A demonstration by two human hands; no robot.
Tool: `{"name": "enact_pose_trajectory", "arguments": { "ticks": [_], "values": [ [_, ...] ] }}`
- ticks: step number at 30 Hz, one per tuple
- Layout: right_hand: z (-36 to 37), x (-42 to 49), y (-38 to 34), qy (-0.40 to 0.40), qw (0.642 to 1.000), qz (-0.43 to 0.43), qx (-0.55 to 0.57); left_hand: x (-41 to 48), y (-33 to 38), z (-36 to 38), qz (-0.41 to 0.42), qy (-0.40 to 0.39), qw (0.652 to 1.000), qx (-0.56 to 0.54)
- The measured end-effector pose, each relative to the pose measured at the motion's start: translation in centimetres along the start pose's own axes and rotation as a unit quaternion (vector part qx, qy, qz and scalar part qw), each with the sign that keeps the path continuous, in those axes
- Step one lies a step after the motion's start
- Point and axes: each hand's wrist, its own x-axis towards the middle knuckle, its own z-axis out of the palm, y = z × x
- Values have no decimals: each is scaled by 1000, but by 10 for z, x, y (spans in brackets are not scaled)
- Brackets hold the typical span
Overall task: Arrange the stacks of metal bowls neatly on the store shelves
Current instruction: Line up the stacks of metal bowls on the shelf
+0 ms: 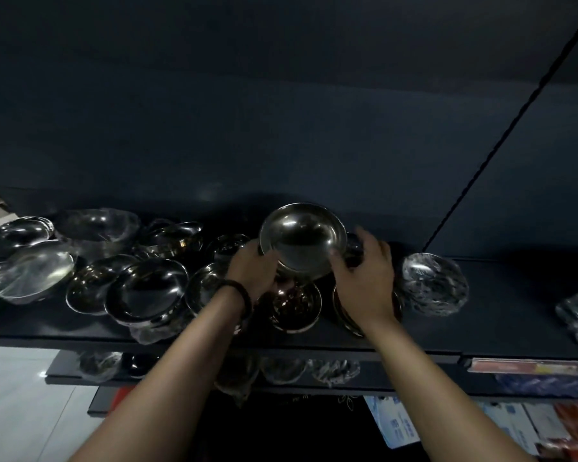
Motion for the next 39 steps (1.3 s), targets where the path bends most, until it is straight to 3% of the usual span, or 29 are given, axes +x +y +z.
{"name": "enact_pose_trajectory", "arguments": {
  "ticks": [3,8,11,15,18,25,32,39],
  "values": [
    [14,33,-4,-63,987,128,78,25,17,-15,-47,-12,999,10],
    [38,53,1,-62,981,177,39,59,27,-27,-48,-13,979,197],
    [44,57,5,-40,978,205,7,62,29,-29,-16,-21,934,356],
    [47,61,13,-54,970,238,6,65,28,-28,-20,0,903,429],
    [49,66,20,-76,970,233,-13,68,25,-22,-62,0,934,352],
    [49,68,40,-135,946,294,-10,70,15,-12,-119,-19,916,383],
    [47,72,42,-152,929,330,73,71,15,-1,-174,-7,954,245],
    [36,79,41,-118,943,299,92,56,26,12,-110,21,971,212]
  ]
}}
